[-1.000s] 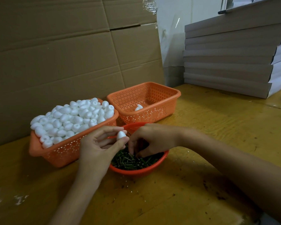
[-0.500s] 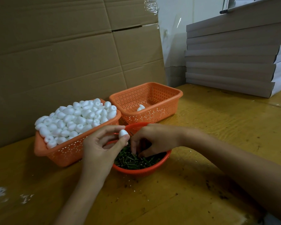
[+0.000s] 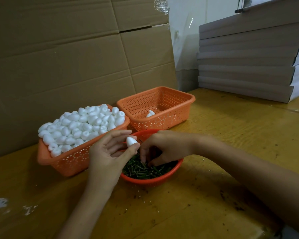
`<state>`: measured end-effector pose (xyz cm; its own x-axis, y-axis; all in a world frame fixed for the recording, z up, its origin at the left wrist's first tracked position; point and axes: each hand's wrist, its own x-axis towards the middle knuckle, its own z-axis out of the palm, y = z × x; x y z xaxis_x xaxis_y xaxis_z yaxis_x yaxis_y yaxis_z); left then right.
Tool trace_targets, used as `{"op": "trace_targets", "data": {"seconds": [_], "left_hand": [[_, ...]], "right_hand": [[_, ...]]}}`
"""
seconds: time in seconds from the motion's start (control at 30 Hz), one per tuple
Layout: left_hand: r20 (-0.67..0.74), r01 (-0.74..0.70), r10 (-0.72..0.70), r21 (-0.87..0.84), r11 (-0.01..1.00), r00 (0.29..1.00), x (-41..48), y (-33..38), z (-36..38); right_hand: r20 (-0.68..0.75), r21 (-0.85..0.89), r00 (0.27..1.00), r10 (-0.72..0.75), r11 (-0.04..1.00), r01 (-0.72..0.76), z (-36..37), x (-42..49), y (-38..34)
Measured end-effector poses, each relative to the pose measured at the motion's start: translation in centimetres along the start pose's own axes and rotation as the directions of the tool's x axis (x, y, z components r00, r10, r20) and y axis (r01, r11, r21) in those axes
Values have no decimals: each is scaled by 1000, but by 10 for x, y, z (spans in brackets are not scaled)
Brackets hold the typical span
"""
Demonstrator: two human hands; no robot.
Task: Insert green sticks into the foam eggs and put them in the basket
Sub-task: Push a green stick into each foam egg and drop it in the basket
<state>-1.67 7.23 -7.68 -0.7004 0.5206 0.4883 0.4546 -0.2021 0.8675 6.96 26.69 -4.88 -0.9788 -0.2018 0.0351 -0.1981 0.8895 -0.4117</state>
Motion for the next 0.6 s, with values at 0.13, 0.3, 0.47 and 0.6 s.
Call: {"op": "trace_targets", "data": {"seconds": [0.13,0.3,0.47,0.6], "left_hand": [[9,-7,7,-17,1000,1000,0,-2,-1],[35,-25,25,6,1000,999,0,-3,-2],[22,-24,23,27,999,999,0,-2,-3],[17,-17,17,43,999,1000,0,-2,-2]], "right_hand": [[-5,6,1000,-2,1000,2,0,0,0],[-4,2,1000,-5,1000,5,0,0,0],[-4,-14,1000,-10,1000,10,0,0,0],[4,-4,1000,-13,1000,13,0,0,0]]}}
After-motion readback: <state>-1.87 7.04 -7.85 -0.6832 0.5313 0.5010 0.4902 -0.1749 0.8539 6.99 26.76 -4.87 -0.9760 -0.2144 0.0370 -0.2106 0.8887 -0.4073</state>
